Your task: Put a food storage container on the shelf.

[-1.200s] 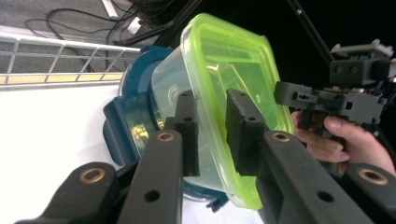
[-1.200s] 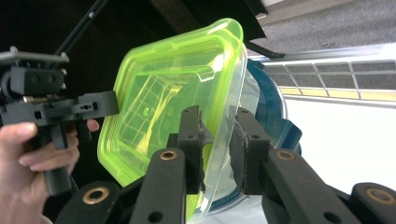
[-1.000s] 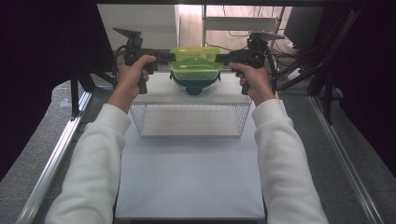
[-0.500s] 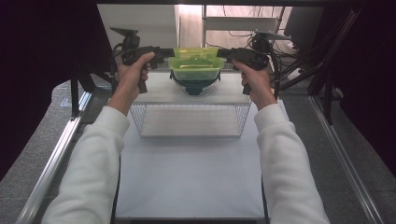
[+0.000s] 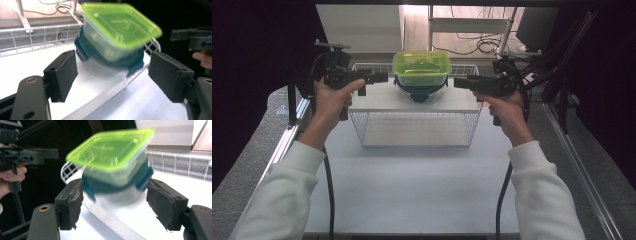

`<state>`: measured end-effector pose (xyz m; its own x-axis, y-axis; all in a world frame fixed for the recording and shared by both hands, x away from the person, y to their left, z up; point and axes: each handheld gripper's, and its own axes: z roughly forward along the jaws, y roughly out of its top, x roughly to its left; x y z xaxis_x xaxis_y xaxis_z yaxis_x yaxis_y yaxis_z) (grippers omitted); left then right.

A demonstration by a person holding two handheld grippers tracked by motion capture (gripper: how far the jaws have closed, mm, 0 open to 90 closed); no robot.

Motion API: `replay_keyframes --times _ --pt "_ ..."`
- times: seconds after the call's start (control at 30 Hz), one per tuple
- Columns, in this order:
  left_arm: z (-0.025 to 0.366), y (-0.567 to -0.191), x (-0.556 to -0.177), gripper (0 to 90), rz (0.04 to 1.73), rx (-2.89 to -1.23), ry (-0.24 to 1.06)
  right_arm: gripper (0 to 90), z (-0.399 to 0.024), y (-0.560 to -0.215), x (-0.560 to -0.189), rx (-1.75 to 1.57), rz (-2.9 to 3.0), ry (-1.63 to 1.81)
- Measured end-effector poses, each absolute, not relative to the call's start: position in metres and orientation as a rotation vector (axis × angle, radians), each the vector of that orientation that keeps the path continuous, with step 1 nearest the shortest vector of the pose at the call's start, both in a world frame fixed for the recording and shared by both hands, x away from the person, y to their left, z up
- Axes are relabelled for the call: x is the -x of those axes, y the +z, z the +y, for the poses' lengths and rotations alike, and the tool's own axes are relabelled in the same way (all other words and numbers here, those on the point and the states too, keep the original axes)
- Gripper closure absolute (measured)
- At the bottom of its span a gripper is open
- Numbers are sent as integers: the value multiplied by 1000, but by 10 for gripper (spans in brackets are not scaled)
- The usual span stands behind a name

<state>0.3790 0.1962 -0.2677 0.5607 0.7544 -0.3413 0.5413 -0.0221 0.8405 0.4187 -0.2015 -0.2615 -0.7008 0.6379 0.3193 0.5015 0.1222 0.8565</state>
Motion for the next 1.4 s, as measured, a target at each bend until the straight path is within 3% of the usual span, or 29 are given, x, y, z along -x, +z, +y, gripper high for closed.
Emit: replay_keyframes --times 0.2,0.53,1.03,1.4 --pt "195 -296 -331 232 1046 -1722 259 273 -224 -284 -377 -1075 2263 1658" --pt "192 -378 -280 235 1069 -1809 240 258 -249 -343 -309 -995 2298 1571" --pt "191 -478 -243 235 1179 -1916 222 262 -274 -438 -278 -1145 2350 1459" --pt "196 -500 -236 231 1230 -1926 238 254 -261 -470 -268 -1142 2424 1354"
